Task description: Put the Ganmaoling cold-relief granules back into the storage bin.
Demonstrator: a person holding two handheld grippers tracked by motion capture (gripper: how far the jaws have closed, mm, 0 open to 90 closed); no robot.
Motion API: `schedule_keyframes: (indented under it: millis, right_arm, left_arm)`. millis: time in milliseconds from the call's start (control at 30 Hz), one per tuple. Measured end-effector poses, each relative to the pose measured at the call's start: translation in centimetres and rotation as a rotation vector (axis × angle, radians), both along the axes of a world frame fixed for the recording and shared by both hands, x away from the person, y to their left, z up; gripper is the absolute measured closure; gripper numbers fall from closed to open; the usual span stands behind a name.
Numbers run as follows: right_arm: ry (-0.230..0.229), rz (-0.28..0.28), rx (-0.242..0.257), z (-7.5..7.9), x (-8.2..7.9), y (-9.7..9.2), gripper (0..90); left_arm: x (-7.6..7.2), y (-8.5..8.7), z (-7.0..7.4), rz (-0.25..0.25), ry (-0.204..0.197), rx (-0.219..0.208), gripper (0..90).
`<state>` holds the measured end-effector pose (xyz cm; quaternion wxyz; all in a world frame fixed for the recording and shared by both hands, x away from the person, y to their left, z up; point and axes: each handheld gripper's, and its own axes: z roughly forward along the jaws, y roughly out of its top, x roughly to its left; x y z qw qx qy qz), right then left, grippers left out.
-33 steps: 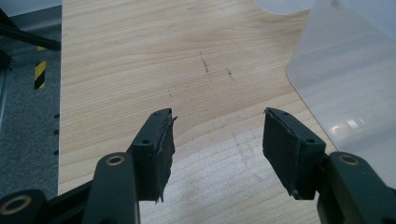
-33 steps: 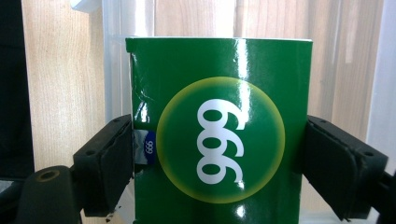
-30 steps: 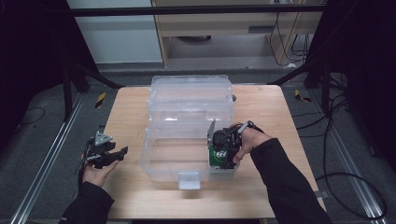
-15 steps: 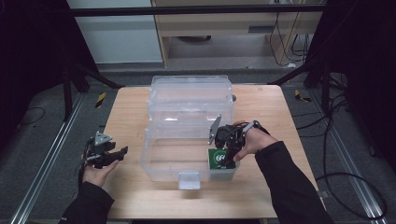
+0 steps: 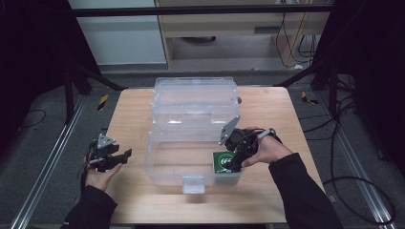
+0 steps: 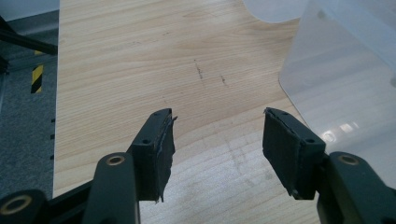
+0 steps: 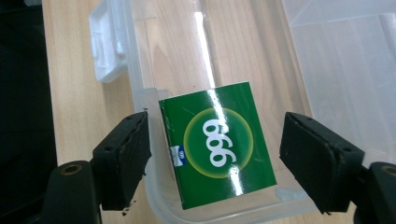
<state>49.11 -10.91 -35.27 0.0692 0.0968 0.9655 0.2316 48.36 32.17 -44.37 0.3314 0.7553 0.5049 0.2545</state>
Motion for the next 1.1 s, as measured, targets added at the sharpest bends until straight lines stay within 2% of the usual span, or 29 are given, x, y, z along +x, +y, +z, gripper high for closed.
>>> schedule_keyframes:
  millis: [167,500,800,1000,1100]
  right_arm:
    - [-0.017,0.0,0.027,-0.1,-0.3,0.2,26.3]
    - [-0.005,0.004,0.065,-0.3,-1.0,1.5,29.8]
    - [0.018,0.015,0.055,-0.8,-1.2,2.7,30.3]
    - [0.015,0.015,0.037,-1.4,-1.2,3.4,29.8]
    - [0.051,0.001,0.05,-1.9,-1.2,3.7,30.1]
  left_arm:
    - [0.0,0.0,0.0,-0.001,-0.001,0.0,42.5]
    - [-0.1,0.2,0.0,-0.003,-0.004,-0.005,42.5]
    - [-0.1,0.1,0.0,-0.012,-0.006,-0.005,42.5]
    - [-0.1,0.1,0.0,-0.014,-0.006,-0.005,42.5]
    - [-0.1,0.0,0.0,-0.016,-0.006,-0.005,42.5]
